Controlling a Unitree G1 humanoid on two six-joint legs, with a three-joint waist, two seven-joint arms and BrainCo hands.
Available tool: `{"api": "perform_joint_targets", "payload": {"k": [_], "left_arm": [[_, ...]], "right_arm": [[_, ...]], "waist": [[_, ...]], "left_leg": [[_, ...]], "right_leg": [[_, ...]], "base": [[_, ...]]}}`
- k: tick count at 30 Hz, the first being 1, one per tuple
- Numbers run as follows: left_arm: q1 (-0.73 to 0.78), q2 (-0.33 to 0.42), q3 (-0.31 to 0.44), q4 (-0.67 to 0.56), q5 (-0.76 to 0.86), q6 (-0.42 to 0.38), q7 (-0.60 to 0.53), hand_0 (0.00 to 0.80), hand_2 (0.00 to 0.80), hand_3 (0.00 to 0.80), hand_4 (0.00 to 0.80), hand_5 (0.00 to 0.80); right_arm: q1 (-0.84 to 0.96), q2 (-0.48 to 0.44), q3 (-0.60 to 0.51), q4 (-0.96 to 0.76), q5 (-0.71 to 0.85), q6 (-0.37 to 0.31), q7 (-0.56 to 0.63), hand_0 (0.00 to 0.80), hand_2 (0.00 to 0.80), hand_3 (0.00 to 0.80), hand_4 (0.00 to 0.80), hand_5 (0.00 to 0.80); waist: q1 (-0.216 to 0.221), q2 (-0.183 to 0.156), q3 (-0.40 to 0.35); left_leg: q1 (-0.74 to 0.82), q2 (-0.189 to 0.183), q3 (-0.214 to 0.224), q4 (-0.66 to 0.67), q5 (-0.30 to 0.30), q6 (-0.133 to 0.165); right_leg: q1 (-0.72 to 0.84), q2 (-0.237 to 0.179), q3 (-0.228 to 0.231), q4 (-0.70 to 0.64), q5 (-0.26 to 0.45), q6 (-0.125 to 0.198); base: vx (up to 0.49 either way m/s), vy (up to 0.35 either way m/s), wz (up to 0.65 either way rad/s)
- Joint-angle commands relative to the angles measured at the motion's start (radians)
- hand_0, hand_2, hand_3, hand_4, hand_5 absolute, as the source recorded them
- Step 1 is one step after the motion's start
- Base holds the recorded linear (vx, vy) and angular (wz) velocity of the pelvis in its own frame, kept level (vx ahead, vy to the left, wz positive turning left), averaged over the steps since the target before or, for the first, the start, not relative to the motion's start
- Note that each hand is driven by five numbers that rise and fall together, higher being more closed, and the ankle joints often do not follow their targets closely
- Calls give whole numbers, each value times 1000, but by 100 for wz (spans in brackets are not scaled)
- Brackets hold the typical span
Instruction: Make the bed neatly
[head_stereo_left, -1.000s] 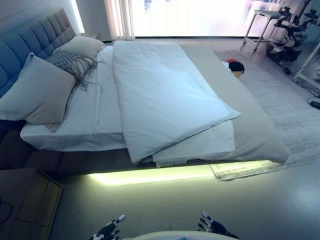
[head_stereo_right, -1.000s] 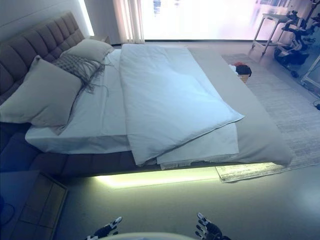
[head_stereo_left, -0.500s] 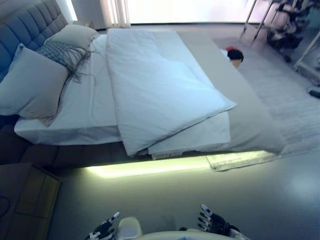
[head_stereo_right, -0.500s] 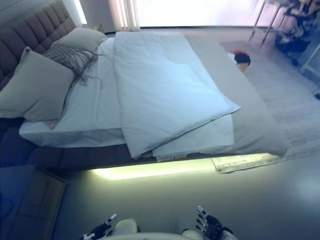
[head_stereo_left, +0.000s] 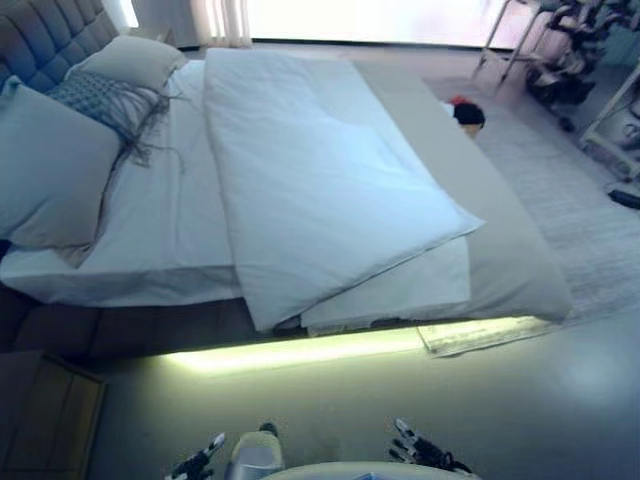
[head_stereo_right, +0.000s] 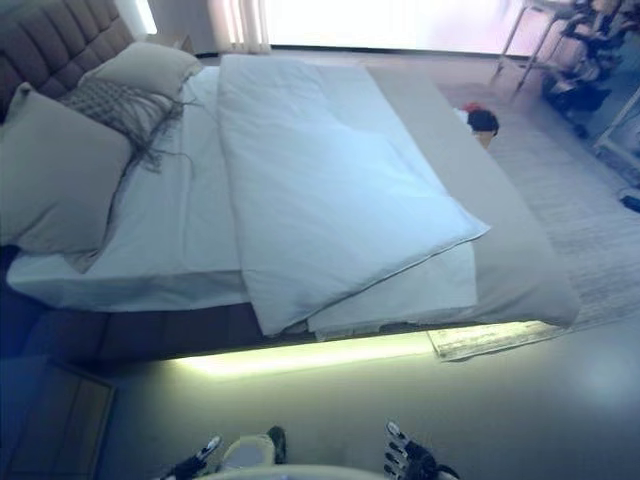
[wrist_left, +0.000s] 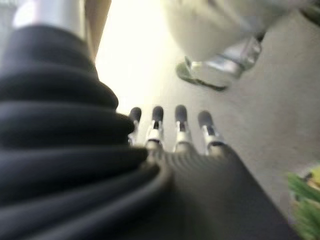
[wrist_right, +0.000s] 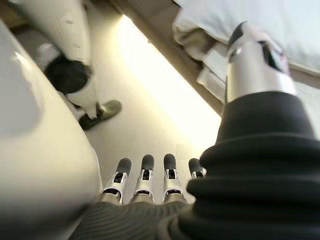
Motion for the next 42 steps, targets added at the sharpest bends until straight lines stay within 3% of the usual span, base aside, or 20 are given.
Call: {"api": "perform_joint_targets", "payload": {"k": [1,4,7,9,11,14,18,20,22,23,25,27,29,31,34,36,42], "left_arm": [[-23,-7,-35,27,53,1,4,0,0,0,0,0],[-38,7,-52,18,41,6,10,0,0,0,0,0],[-62,10,-64,7,26,15,18,0,0,0,0,0],[-66,9,-70,3,28,15,18,0,0,0,0,0],[-62,6,-61,2,40,11,17,0,0,0,0,0],[-49,2,-53,12,47,15,14,0,0,0,0,0],[-6,-8,-32,23,85,10,22,0,0,0,0,0],[3,-12,-41,28,89,5,28,0,0,0,0,0],[11,-18,-34,18,61,9,21,0,0,0,0,0],[15,-19,-26,19,78,9,15,0,0,0,0,0],[22,-20,-14,20,73,-3,-3,0,0,0,0,0],[31,-23,-9,12,55,-16,-24,0,0,0,0,0],[25,-34,-11,10,45,-18,-22,0,0,0,0,0],[18,-45,-27,16,45,-22,-25,0,0,0,0,0],[12,-54,-49,22,78,-27,-19,0,0,0,0,0],[11,-49,-52,19,117,-24,-15,0,0,0,0,0],[2,-4,-71,3,117,6,0,0,0,0,0,0]], "right_arm": [[-10,-48,-15,-69,31,-22,31,0,0,0,0,0],[-4,-58,-14,-75,58,-22,44,0,0,0,0,0],[-10,-68,-10,-65,87,-19,41,0,0,0,0,0],[-9,-71,-9,-59,96,-24,44,0,0,0,0,0],[-13,-71,-18,-61,91,-28,41,0,0,0,0,0],[-20,-71,-51,-58,71,-26,36,0,0,0,0,0],[-14,-62,-68,-50,71,-36,6,0,0,0,0,0],[-14,-64,-62,-45,80,-43,-18,0,0,0,0,0],[-13,-68,-59,-53,69,-61,-12,0,0,0,0,0],[-11,-71,-58,-59,62,-64,-5,0,0,0,0,0],[-9,-81,-47,-74,22,-68,5,0,0,0,0,0],[-17,-96,-38,-85,21,-63,30,0,0,0,0,0],[-35,-102,-28,-89,7,-69,28,0,0,0,0,0],[-62,-103,-22,-90,41,-80,30,0,0,0,0,0],[-83,-101,-21,-100,116,-98,51,0,0,0,0,0],[-85,-98,-28,-122,139,-100,36,0,0,0,0,0],[-79,-101,-59,-142,269,-136,31,0,0,0,0,0]], "waist": [[-9,64,-32],[-51,84,-23],[-94,112,-6],[-109,104,7],[-132,89,22],[-144,94,33],[-148,90,21],[-158,87,10],[-165,85,3],[-168,89,1],[-168,96,-5],[-148,85,9],[-123,86,31],[-109,89,41],[-85,111,53],[-82,107,50],[-82,118,33]], "left_leg": [[-49,7,-41,-119,99,28],[24,-9,-35,-141,81,44],[118,-4,-36,-193,75,29],[149,-21,-50,-209,51,25],[189,-44,-70,-229,14,15],[251,-41,-85,-237,-32,7],[338,-43,-132,-224,-106,13],[341,-37,-156,-186,-130,16],[366,-18,-155,-132,-158,-2],[372,-3,-146,-104,-141,-14],[323,62,-98,83,23,-74],[195,95,-76,261,105,-96],[98,116,-71,285,94,-94],[95,132,-65,141,81,-88],[90,187,-78,-109,179,-123],[114,171,-86,-139,127,-113],[169,159,-72,-171,90,-110]], "right_leg": [[43,-23,14,298,260,-2],[-107,4,26,362,238,-33],[-267,75,-16,210,194,-58],[-336,76,-32,92,245,-42],[-406,66,-21,-52,370,6],[-441,54,-51,-201,408,25],[-435,54,-36,-169,423,11],[-411,77,-5,-164,388,5],[-424,66,11,-44,389,1],[-426,70,4,-18,376,-6],[-384,90,-26,-20,337,-49],[-318,95,-36,-35,292,-89],[-263,97,-49,-37,257,-104],[-235,88,-53,-34,235,-92],[-174,92,-46,-50,212,-67],[-164,62,-48,-38,201,-51],[-160,5,-70,-19,206,-9]], "base": [[378,299,16],[352,199,16],[305,31,-4],[254,-70,2],[328,-105,30],[415,-110,37],[516,-173,29],[483,-219,57],[429,-181,66],[365,-159,27],[323,-195,-4],[260,-157,-3],[203,13,-20],[179,174,-36],[189,212,-6],[181,175,6],[158,114,-1]]}}
